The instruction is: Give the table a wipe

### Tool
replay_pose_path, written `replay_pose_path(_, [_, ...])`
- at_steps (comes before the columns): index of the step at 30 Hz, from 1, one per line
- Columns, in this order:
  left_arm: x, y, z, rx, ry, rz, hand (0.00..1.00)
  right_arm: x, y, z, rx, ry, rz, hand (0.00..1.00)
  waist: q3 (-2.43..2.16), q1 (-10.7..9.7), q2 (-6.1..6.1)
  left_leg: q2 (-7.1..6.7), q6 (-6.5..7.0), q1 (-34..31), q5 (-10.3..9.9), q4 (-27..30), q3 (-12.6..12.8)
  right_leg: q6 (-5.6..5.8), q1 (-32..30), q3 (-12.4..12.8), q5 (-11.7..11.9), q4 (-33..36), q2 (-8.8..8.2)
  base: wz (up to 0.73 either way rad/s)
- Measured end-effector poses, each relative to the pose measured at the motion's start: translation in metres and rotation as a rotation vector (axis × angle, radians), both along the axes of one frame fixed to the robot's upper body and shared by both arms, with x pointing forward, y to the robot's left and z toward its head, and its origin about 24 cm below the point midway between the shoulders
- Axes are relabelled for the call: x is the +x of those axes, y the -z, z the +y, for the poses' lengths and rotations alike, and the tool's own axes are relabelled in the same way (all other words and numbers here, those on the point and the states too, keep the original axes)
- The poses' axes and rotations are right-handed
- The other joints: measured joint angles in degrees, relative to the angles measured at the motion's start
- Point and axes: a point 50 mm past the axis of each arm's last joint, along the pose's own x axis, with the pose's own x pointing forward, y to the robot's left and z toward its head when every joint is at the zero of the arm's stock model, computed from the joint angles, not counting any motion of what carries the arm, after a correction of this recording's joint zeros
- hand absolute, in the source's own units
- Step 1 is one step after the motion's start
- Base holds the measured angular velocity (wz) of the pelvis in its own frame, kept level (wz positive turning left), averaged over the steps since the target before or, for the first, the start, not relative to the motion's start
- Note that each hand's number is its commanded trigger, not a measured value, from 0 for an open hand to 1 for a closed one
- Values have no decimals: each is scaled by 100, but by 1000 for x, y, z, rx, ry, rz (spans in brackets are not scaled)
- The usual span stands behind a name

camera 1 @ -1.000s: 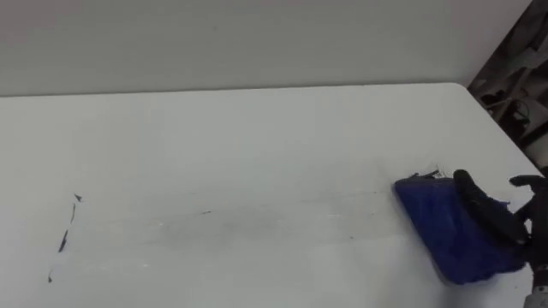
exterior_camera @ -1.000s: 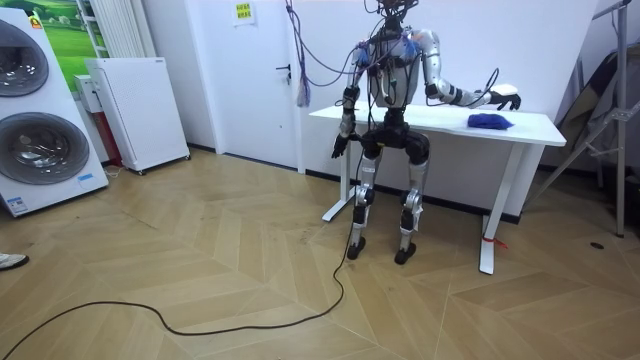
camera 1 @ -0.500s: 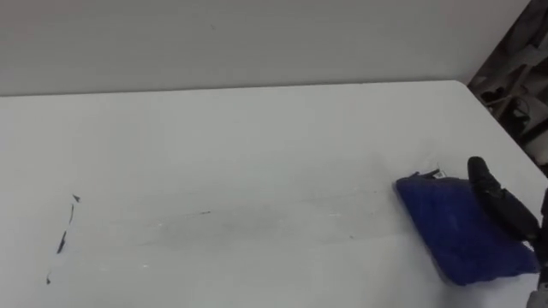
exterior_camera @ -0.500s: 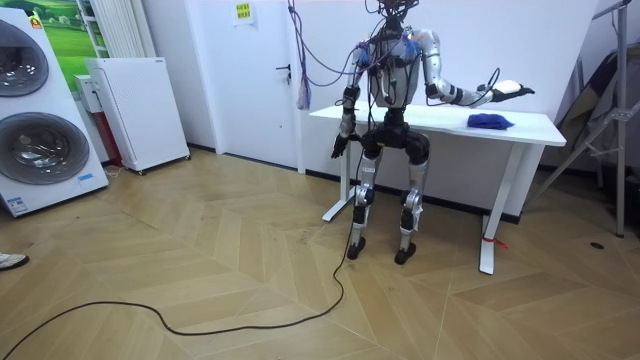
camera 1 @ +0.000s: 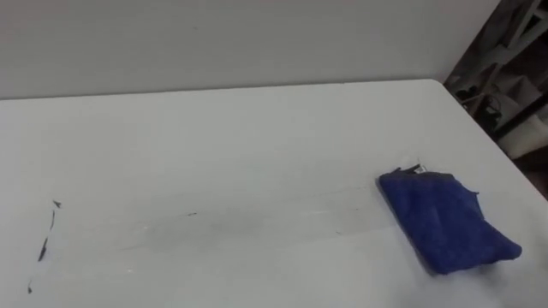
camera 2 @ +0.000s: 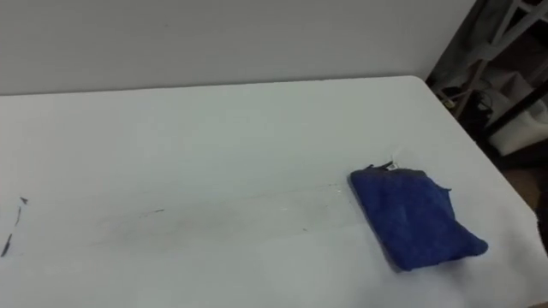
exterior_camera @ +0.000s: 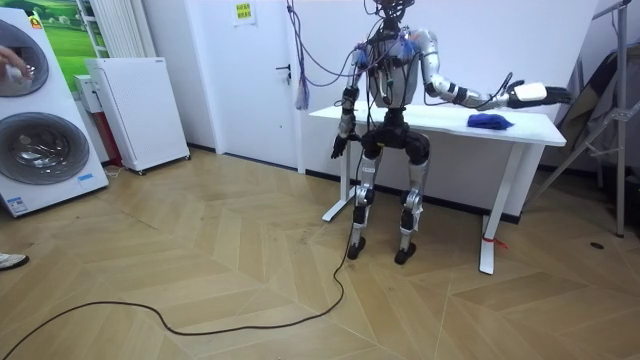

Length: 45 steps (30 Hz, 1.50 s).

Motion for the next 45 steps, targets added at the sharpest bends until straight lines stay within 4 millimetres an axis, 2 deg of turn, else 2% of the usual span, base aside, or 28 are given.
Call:
replay_pose_path(3, [-6,-1,1,3,-9,16,0,-15,12,-3,54,65,28,0,-20,-43,5,14,-1,-9,0,-13,-2,-2,12,0,4,-34,16,1])
replay_pose_path(5, [-7,-2,4,15,-33,15,0,-36,30,-3,145,153,68,0,-48,-85,-36,27,-2,-11,-1,-10,-1,-3,17,-14,4,-13,22,4])
replay_pose_path(6, [-8,-3,5,17,-39,15,0,-42,35,-3,168,177,80,0,-47,-84,-44,27,-2,-12,-1,-8,0,-3,18,-17,4,-13,22,0])
replay_pose_path(8, [-13,-4,7,20,-71,13,0,-68,55,0,261,277,142,0,-40,-79,-81,27,-2,-8,-1,-7,13,-3,23,-6,4,-34,24,0])
replay_pose_path(12, [-11,-4,9,24,-82,5,0,-108,79,10,393,445,233,0,-22,-82,-96,26,-7,-4,-13,-6,33,-2,15,7,1,-45,26,-1])
replay_pose_path(14, [-13,-3,8,18,-91,11,0,-125,86,16,440,510,274,0,-16,-83,-83,34,-9,-7,-45,-14,33,-5,18,12,-2,-35,30,0])
replay_pose_path(15, [-15,-2,8,13,-95,19,0,-134,89,18,472,545,293,0,-39,-87,-42,40,-9,-5,-61,-3,32,-8,22,17,-4,-34,39,0])
replay_pose_path(17, [-17,-2,7,9,-99,28,0,-147,93,23,519,586,326,0,-50,-74,-4,43,-10,0,-62,2,24,-9,31,17,-3,-30,43,0])
replay_pose_path(21, [-17,-1,7,6,-116,42,0,-163,101,33,620,623,404,0,-43,-78,46,38,-10,34,-62,2,7,-7,47,39,-5,30,47,0])
replay_pose_path(24, [-12,0,4,0,-99,44,0,-167,108,43,686,594,476,0,-41,-51,51,39,-10,32,-62,5,-26,-8,56,23,-5,19,45,1])
replay_pose_path(26, [-12,6,-3,-28,-75,70,0,-166,116,54,745,529,571,0,-36,-20,102,37,0,22,-68,5,-130,-17,97,-29,3,-65,38,7])
replay_pose_path(28, [-8,12,-9,-53,-65,89,0,-169,121,63,788,479,648,0,-33,72,142,39,2,33,-74,6,-131,-17,111,-54,3,-67,37,5])
replay_pose_path(34, [1,17,-17,-80,-57,82,0,-155,135,87,876,311,762,0,-38,284,280,51,2,30,-74,40,-193,-17,156,-102,3,-114,43,4])
replay_pose_path(38, [0,21,-27,-107,-34,103,0,-146,143,105,901,208,827,0,-30,391,352,55,1,76,-73,51,-285,-6,270,-170,-2,-159,25,9])
replay_pose_path(45, [-1,27,-43,-137,1,123,0,-116,147,113,820,-9,915,0,1,423,454,10,15,106,-79,73,-375,31,363,-272,-32,-155,-55,12])
